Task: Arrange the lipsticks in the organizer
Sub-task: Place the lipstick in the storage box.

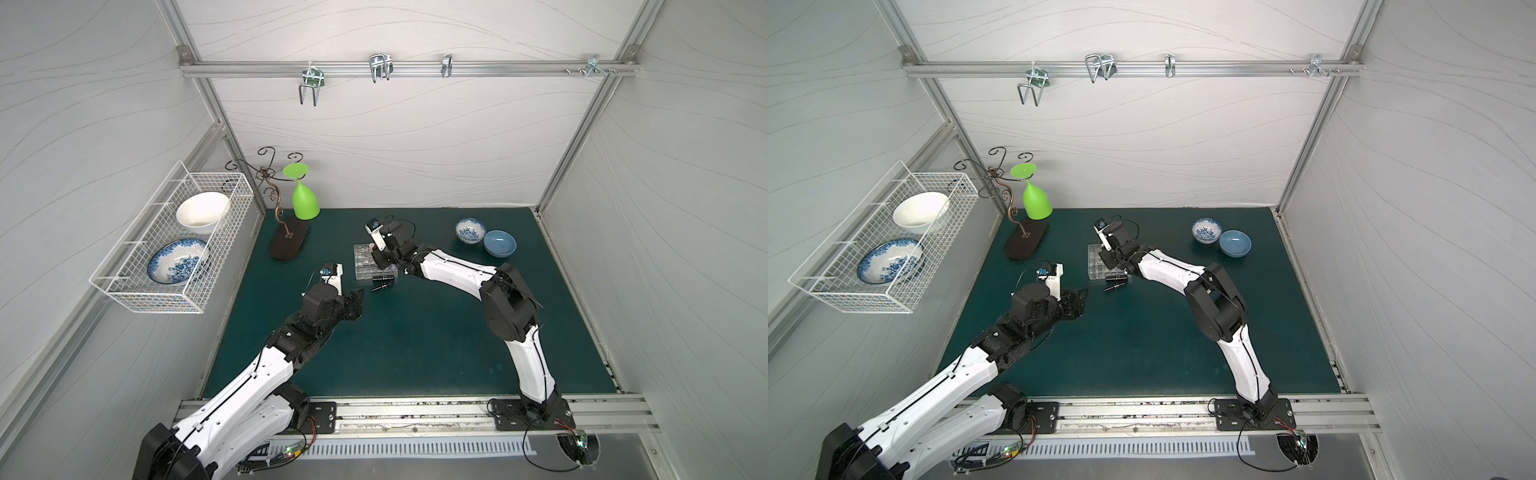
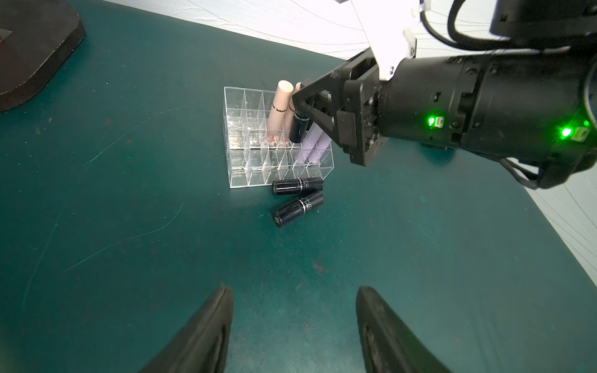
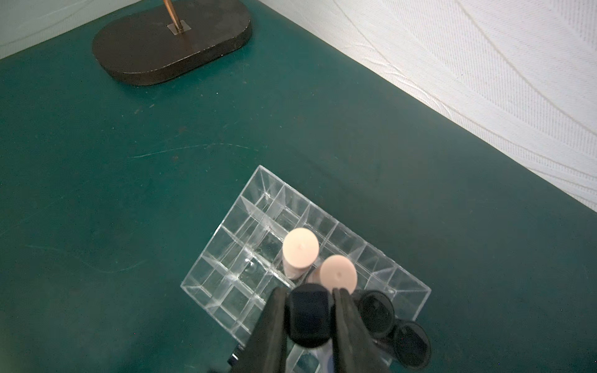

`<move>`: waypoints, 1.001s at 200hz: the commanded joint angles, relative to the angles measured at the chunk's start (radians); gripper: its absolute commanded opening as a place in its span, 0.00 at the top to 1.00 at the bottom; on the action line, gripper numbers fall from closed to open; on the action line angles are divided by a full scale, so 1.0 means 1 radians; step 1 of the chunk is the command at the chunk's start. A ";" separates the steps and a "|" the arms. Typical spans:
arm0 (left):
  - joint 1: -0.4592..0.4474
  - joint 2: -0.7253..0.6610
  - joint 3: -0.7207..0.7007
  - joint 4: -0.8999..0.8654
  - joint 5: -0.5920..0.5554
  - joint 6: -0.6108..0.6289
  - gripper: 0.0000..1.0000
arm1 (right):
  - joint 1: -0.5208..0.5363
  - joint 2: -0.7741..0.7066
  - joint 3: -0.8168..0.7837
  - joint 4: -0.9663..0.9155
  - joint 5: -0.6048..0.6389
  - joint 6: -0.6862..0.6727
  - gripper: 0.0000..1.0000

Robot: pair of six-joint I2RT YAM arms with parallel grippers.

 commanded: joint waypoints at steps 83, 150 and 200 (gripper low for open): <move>0.006 -0.003 -0.005 0.051 0.003 -0.009 0.35 | 0.000 0.019 -0.020 0.021 0.001 0.014 0.84; 0.006 0.017 0.004 0.047 0.017 -0.006 0.34 | 0.007 -0.057 -0.066 0.049 0.004 0.029 0.48; 0.006 0.102 0.048 0.022 0.046 0.024 0.33 | 0.037 -0.327 -0.259 0.085 0.045 0.045 0.40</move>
